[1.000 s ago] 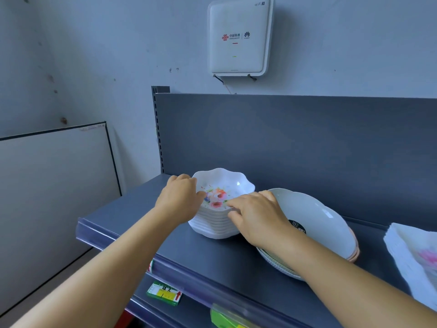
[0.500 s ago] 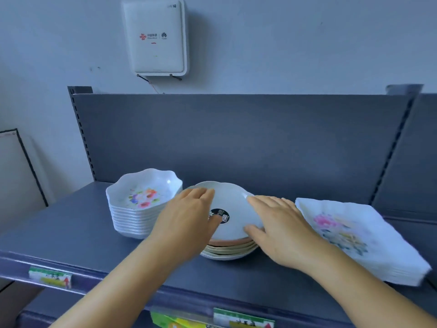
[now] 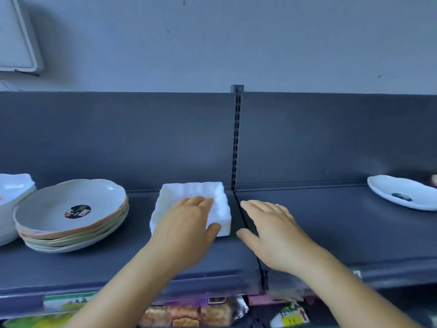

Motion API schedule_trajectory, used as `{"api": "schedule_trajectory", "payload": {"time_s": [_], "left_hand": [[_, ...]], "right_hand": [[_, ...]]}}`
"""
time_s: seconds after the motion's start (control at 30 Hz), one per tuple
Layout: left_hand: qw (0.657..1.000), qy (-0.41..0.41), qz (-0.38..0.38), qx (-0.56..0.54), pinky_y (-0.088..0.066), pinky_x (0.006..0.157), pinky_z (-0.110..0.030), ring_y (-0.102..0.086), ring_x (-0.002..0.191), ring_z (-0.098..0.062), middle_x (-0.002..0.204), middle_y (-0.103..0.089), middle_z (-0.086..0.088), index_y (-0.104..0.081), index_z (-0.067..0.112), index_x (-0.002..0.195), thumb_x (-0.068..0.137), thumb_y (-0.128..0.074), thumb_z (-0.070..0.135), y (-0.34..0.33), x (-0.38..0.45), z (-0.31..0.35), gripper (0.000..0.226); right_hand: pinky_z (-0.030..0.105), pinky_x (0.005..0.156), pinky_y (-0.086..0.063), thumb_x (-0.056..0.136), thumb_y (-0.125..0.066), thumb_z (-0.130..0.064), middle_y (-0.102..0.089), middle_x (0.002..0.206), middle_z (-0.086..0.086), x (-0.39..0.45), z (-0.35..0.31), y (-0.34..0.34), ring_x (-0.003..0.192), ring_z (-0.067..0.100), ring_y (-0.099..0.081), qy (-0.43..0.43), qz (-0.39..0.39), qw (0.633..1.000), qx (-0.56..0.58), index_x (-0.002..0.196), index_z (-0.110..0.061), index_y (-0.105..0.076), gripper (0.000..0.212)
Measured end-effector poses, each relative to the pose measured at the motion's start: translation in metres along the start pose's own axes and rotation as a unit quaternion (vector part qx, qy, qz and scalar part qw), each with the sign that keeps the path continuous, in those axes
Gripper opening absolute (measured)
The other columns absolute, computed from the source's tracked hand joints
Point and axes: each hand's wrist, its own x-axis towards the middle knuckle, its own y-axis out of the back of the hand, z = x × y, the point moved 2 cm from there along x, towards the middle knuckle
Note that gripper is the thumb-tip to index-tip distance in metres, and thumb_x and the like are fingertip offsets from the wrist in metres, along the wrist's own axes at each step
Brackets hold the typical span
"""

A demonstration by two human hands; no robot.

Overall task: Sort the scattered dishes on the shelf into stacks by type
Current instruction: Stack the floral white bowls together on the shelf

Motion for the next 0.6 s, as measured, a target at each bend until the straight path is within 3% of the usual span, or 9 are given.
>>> {"api": "schedule_trajectory", "payload": {"time_s": [0.17,0.6], "left_hand": [[0.999,-0.046,-0.012,-0.002,-0.029,0.108,-0.023,-0.032,0.139,-0.013,0.150,-0.037,0.008,-0.026,0.021,0.151,0.099,-0.041,0.042,-0.030,0.017,0.089,0.058],[0.986,-0.155,-0.056,-0.026,-0.035,0.108,-0.031,-0.034,0.138,-0.018,0.151,-0.038,0.005,-0.025,0.019,0.151,0.099,-0.041,0.040,-0.089,0.076,0.259,0.059]], "right_hand": [[0.033,0.121,-0.007,0.100,-0.036,-0.044,-0.017,0.160,-0.009,-0.042,0.082,0.019,0.147,0.013,-0.014,-0.057,0.003,0.998,-0.015,0.154,-0.022,-0.015,0.062],[0.032,0.119,-0.012,0.099,-0.038,-0.043,-0.022,0.159,-0.006,-0.120,0.245,0.055,0.146,0.014,-0.018,-0.197,0.031,0.979,-0.032,0.153,-0.019,-0.019,0.062]]}}
